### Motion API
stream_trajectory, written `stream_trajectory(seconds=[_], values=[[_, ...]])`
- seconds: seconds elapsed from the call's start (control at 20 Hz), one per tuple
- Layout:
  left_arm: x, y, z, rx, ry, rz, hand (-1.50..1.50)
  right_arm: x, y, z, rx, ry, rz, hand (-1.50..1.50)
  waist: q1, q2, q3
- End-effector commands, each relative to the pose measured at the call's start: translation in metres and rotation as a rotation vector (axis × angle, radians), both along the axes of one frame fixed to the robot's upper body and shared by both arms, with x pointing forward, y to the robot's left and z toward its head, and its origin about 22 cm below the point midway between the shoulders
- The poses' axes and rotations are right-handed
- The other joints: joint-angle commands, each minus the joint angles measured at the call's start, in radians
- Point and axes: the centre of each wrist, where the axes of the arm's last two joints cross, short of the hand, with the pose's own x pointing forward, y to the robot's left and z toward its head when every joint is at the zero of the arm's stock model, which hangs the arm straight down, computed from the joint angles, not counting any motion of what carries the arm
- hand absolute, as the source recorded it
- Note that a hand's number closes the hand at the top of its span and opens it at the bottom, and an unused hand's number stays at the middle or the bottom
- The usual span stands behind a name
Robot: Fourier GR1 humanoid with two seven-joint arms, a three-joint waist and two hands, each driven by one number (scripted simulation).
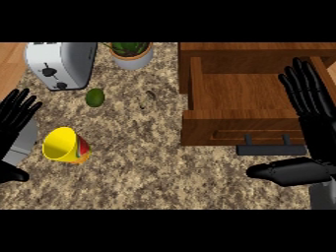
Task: Pick up the cup, place it into the drawer and close the drawer
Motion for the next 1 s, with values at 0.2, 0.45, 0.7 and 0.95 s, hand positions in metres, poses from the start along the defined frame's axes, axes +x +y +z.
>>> stream_trajectory(seconds=[0.2, 0.45, 0.7, 0.95], values=[[0.004, -0.001, -0.058, 0.077, 0.074, 0.075, -1.50, -0.001, 0.004, 0.005, -0.004, -0.022, -0.006, -1.50, -0.006, 0.000, 0.000], [-0.010, 0.008, -0.090, 0.072, 0.083, 0.059, -1.50, -0.001, 0.011, 0.014, 0.000, -0.024, -0.011, -1.50, -0.005, 0.000, -0.001], [-0.011, 0.004, -0.108, 0.091, 0.106, 0.084, -1.50, 0.015, -0.011, 0.035, 0.004, -0.025, 0.003, -1.50, -0.010, 0.003, -0.002], [-0.024, 0.020, -0.113, 0.085, 0.103, 0.108, -1.50, 0.010, -0.010, 0.015, -0.026, -0.024, 0.036, -1.50, -0.024, 0.008, -0.004]])
